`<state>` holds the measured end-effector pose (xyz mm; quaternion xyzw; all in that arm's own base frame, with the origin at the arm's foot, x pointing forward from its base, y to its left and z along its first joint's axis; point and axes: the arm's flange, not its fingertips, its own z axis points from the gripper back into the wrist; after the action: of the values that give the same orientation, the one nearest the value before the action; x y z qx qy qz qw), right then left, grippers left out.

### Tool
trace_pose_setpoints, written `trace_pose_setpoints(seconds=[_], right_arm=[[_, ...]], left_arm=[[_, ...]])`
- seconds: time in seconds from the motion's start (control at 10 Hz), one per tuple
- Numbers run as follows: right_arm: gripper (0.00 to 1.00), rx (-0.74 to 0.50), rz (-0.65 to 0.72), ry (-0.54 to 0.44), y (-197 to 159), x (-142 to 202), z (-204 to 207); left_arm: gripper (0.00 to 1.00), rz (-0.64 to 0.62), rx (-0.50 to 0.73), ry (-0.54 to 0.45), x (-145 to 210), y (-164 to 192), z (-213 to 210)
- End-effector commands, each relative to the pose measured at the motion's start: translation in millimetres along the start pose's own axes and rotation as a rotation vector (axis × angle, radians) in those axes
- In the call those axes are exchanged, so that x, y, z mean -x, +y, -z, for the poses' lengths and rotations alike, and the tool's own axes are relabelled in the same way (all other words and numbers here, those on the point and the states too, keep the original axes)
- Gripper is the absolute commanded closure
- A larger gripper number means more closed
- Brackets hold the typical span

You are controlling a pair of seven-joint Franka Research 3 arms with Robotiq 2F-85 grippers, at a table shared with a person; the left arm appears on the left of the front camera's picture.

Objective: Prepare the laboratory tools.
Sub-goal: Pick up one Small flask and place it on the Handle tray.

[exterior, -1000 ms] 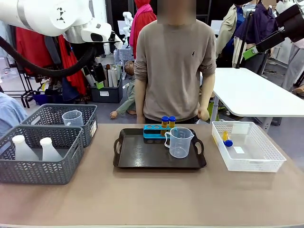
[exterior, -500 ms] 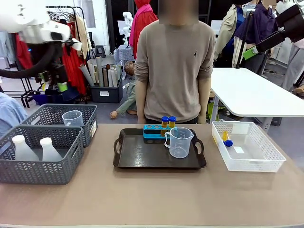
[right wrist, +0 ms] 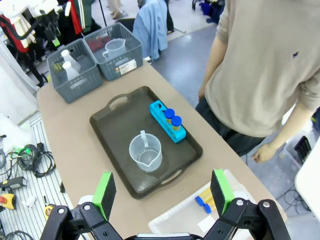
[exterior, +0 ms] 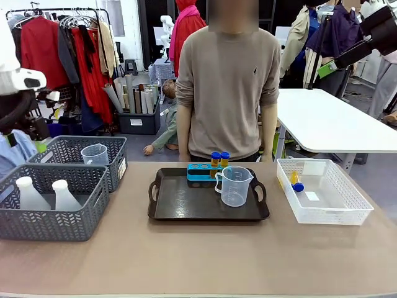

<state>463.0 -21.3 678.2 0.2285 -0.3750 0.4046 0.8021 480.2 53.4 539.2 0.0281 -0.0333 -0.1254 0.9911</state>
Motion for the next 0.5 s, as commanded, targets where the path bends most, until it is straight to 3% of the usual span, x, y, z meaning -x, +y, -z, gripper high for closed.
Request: trace_pose_setpoints(seconds=[0.0, 0.2, 0.4], right_arm=[[0.00, -0.007, -0.003, -0.009, 2, -2, 0], [0.00, -0.007, -0.003, -0.009, 2, -2, 0], [0.00, -0.007, -0.003, -0.009, 2, -2, 0]], left_arm=[[0.00, -0.066, -0.018, -0.016, 3, 4, 14], [0.00, -0.042, -0.018, -0.022, -13, -10, 17], [0.00, -0.044, 0.001, 0.005, 2, 9, 18]])
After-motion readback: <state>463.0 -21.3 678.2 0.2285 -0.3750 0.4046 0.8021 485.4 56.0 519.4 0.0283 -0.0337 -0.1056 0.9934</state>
